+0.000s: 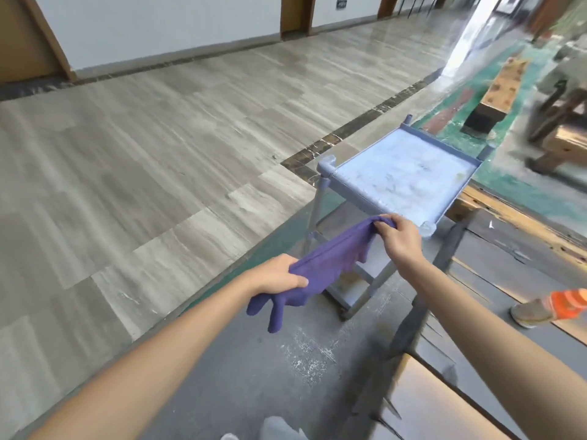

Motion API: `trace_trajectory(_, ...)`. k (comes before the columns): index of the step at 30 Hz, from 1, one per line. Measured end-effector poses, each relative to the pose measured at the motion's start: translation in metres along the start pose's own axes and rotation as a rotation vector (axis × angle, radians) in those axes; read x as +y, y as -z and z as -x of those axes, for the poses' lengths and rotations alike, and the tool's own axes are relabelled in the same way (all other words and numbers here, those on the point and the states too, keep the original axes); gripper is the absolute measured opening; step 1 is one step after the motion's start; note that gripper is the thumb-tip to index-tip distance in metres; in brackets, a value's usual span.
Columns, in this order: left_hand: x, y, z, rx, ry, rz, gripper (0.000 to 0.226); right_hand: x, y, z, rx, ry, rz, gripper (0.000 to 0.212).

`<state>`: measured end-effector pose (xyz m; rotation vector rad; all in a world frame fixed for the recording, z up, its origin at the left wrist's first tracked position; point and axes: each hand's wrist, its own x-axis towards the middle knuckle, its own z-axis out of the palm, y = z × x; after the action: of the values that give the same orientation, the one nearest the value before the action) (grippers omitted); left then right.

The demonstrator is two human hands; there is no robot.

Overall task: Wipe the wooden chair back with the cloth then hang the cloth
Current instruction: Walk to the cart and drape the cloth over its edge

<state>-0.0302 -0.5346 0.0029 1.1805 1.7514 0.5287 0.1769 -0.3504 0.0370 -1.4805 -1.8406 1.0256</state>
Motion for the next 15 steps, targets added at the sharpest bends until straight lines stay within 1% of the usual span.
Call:
trace_trajectory(3, 0.028, 0.011, -0.034, -0.057, -0.076, 0.067, 0.016, -0.012, 0.018, -0.025, 0.163, -0.010, -0.003, 0.015)
trace_trajectory(4, 0.039, 0.012, -0.043, -0.072, -0.099, 0.070, 0.018, -0.015, 0.024, -0.032, 0.218, -0.011, 0.009, 0.018)
trace_trajectory(7, 0.078, 0.016, -0.087, -0.131, -0.156, 0.055, 0.036, -0.020, 0.043, -0.074, 0.382, -0.034, -0.010, 0.022)
trace_trajectory(8, 0.089, 0.016, -0.097, -0.146, -0.183, 0.055, 0.038, -0.023, 0.046, -0.083, 0.417, -0.035, -0.017, 0.022)
trace_trajectory(10, 0.114, 0.020, -0.135, -0.185, -0.230, 0.035, 0.036, -0.021, 0.052, -0.119, 0.503, -0.034, -0.051, 0.023)
trace_trajectory(12, 0.130, 0.024, -0.160, -0.224, -0.260, 0.042, 0.031, -0.017, 0.055, -0.142, 0.554, -0.017, -0.083, 0.020)
trace_trajectory(15, 0.159, 0.045, -0.217, -0.253, -0.329, -0.015, 0.020, -0.010, 0.066, -0.193, 0.641, 0.001, -0.165, 0.014)
